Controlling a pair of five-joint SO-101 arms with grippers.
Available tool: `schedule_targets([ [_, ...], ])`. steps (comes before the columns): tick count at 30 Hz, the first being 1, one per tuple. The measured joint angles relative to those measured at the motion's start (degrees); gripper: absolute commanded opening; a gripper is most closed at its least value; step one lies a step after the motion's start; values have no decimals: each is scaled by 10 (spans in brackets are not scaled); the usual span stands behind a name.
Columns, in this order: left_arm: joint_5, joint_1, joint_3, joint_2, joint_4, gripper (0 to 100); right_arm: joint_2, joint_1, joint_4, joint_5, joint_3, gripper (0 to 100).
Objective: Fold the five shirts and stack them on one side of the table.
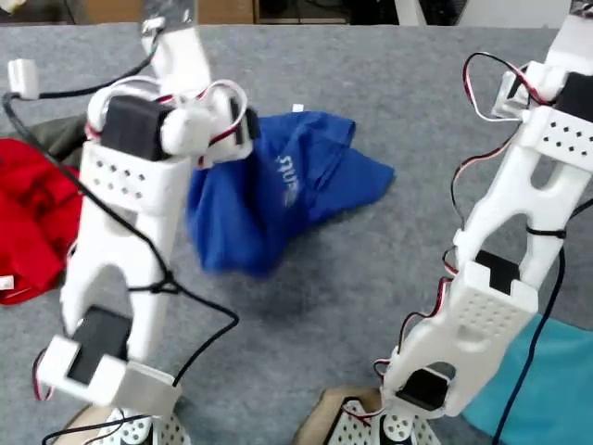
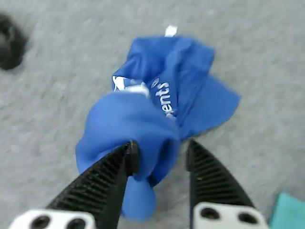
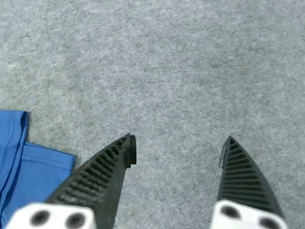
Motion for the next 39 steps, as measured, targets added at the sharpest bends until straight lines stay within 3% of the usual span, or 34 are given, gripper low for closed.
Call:
schedule_targets([
  [9, -76, -8, 227, -155, 0, 204, 44, -81, 44, 0, 0, 282],
  [17, -76, -138, 360, -218, -34, 204, 156, -238, 72, 0, 0, 282],
  [23, -104, -222, 404, -258, -40, 200, 273, -327, 22, -46, -11, 267],
  [31, -131, -273, 455, -308, -40, 200, 396, -357, -4, -76, -140, 27],
  [39, -132, -275, 456, -339, -40, 203, 431, -332, 67, -76, -292, 9],
])
